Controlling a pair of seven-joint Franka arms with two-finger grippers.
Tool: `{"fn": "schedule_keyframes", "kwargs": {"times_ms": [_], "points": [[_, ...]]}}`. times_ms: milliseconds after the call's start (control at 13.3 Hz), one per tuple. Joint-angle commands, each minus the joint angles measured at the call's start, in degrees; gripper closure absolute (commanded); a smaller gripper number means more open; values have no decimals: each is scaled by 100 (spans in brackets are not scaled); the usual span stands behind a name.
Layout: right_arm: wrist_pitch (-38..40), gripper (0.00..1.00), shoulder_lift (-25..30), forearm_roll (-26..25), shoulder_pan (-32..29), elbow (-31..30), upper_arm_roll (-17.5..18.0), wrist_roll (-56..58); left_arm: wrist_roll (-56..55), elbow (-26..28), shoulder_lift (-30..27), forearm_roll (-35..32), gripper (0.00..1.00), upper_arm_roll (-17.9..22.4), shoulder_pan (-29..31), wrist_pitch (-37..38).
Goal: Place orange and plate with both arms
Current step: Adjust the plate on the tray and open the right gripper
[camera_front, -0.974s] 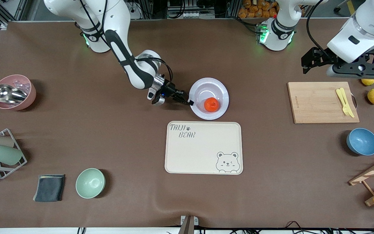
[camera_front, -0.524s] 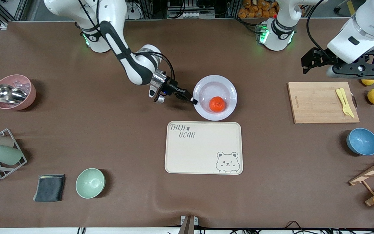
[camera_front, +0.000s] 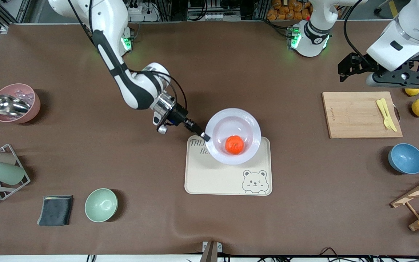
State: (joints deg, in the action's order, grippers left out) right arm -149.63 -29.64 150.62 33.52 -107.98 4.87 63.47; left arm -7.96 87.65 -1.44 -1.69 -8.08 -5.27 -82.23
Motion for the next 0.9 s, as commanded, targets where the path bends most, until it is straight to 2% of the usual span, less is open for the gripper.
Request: {"fn": "schedule_keyframes", "kwargs": {"times_ms": [0, 225, 824], "points": [[-57, 100, -856, 576, -117, 750, 49, 543, -39, 33, -119, 54, 0, 8, 149, 93], [-57, 100, -1280, 556, -187, 1077, 41, 728, -48, 33, -58, 55, 0, -44, 140, 85], [-48, 100, -1623, 565, -188, 1376, -38, 1044, -57, 15, -40, 46, 0, -167, 140, 14]]}}
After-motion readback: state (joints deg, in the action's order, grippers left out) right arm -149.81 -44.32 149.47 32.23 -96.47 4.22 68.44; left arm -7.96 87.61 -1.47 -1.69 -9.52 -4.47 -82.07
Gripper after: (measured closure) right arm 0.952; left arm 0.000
